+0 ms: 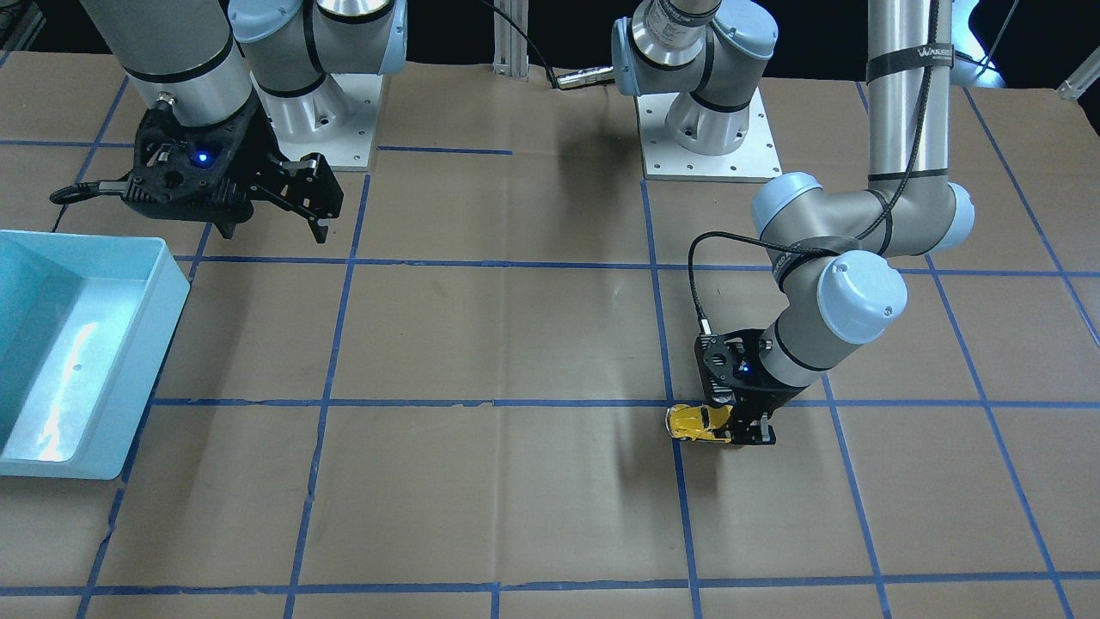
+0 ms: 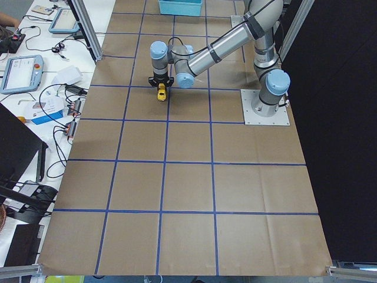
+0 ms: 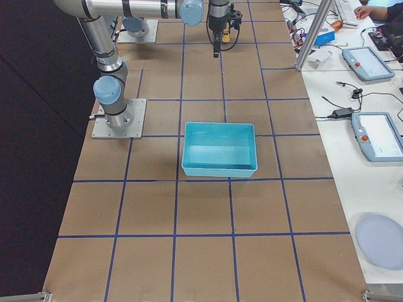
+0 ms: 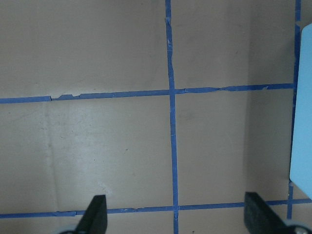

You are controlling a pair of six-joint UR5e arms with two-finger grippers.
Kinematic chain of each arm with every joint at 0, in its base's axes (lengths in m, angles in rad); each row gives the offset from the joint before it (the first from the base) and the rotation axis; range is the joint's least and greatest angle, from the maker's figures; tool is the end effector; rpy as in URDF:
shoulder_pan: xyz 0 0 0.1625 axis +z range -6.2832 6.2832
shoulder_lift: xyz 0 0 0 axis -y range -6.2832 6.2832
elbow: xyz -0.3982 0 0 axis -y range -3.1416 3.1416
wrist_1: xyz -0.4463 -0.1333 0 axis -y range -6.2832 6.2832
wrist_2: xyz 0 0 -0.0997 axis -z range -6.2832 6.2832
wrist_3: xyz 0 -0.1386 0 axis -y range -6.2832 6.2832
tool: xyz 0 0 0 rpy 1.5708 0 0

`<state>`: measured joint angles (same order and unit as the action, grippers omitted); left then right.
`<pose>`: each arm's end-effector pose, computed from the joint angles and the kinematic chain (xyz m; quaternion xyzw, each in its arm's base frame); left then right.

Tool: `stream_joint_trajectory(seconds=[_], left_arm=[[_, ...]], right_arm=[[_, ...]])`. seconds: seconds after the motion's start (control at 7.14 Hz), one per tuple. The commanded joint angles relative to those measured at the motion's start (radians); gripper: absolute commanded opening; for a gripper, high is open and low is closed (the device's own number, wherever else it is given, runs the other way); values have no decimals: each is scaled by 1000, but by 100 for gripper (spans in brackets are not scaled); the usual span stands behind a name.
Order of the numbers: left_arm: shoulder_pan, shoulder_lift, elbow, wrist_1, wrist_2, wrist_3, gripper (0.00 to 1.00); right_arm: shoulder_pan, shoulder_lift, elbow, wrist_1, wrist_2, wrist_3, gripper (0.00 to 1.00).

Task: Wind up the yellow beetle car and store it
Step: 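Drag the car backward along the table toward the robot with the left gripper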

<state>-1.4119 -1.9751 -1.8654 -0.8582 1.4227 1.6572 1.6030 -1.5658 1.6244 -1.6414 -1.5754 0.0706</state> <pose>-0.0569 -0.6166 0.1057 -0.6795 -0.7299 0.0625 0.0401 0.1503 -0.5443 0.3972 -0.0192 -0.9998 0.0061 0.0020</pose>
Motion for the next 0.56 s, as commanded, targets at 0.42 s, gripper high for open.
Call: stream_joint_trajectory(seconds=[0.42], left_arm=[[83, -10, -8, -4, -76, 9, 25]], right_arm=[[0, 0, -1, 0, 0, 0, 100]])
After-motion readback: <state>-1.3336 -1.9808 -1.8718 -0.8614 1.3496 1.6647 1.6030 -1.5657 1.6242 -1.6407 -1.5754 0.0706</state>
